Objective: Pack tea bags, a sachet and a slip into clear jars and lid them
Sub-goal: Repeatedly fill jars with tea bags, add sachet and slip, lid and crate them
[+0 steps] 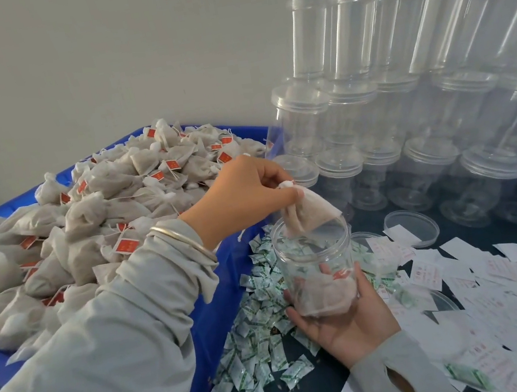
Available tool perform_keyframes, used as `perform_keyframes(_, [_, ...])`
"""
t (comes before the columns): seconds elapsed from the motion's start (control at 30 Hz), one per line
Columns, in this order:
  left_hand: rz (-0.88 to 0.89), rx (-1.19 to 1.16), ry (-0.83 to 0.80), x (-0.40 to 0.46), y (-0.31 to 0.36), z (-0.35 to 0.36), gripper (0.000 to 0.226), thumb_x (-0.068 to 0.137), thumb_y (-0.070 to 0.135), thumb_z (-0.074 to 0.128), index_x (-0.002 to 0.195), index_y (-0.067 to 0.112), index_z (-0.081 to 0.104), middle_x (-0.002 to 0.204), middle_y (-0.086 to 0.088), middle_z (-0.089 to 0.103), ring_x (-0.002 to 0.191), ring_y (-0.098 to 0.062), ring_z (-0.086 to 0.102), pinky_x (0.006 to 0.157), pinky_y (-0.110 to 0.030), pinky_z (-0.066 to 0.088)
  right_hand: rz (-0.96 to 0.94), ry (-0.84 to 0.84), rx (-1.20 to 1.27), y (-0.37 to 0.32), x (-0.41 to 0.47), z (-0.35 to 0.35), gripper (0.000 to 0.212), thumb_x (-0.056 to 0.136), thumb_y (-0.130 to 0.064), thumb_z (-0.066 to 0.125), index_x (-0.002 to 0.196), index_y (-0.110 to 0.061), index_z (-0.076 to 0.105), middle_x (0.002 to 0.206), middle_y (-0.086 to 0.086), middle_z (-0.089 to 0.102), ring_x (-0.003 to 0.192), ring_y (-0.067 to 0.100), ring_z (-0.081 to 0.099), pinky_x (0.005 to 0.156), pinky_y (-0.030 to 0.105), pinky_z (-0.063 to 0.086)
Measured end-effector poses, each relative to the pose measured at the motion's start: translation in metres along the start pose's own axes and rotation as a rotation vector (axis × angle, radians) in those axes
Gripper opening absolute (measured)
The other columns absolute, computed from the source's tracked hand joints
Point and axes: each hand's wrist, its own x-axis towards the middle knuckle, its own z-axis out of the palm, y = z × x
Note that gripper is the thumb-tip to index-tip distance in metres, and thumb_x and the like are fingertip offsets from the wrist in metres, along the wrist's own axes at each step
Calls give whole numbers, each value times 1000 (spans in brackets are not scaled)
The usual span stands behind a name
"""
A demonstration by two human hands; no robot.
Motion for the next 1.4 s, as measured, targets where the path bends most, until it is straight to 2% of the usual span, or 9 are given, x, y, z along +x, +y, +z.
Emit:
perform_keyframes(0.13, [3,45,13,1,-2,-2,15,79,22,72,65,24,68,45,18,54,44,5,47,48,-4,36,9,20,12,0,0,0,67,64,-59,56,99,-3,71,113,24,63,96,40,58,68,54,55])
perform_keyframes(0.3, [3,39,-35,0,-1,2,13,78,33,74,73,20,71,55,7,66,44,3,54,48,-7,42,20,5,9,0,0,1,61,72,-62,50,75,-8,79,99,23,67,95,39,58,69,52,54])
perform_keyframes(0.4, [-60,-156,-7,0,3,0,19,81,34,70,82,15,71,72,3,73,52,-6,66,42,-13,43,36,48,38,-1,1,0,64,81,-63,47,95,-7,74,101,25,68,95,40,59,69,55,53])
perform_keyframes(0.53, [-84,-342,66,2,5,-5,15,89,25,64,80,13,68,71,8,73,52,-11,68,37,-14,40,41,84,45,-1,0,2,66,82,-63,47,115,-8,62,111,26,65,96,41,59,69,56,52])
perform_keyframes(0.67, [-148,-228,205,8,-4,-14,19,91,22,62,72,19,67,65,11,70,49,-6,65,40,-14,43,40,99,47,-1,-1,4,68,83,-63,46,122,-9,58,123,26,59,103,41,57,69,56,52])
perform_keyframes(0.87, [-292,111,485,20,-42,-40,18,86,15,53,75,15,67,82,2,72,75,-16,68,67,-31,55,39,115,43,0,-4,7,69,84,-63,45,123,-7,57,124,28,57,103,41,56,68,55,52])
perform_keyframes(1.0, [-393,444,234,25,-63,-33,36,87,0,45,112,16,66,122,-4,61,98,-21,58,72,-27,43,38,117,41,1,-6,8,70,84,-63,46,127,-8,55,126,27,55,102,41,56,66,55,53])
perform_keyframes(1.2, [-410,823,-199,24,-82,-14,35,89,3,49,121,6,59,123,-12,59,110,-27,58,91,-34,47,48,106,45,2,-6,9,71,83,-63,46,125,-7,56,125,28,55,101,41,56,66,54,53])
perform_keyframes(1.4, [-411,930,-320,23,-88,-10,36,96,9,37,127,9,55,129,-11,56,115,-29,56,94,-35,43,54,82,67,1,-6,8,69,83,-63,46,121,-7,58,115,28,60,99,41,56,65,54,54])
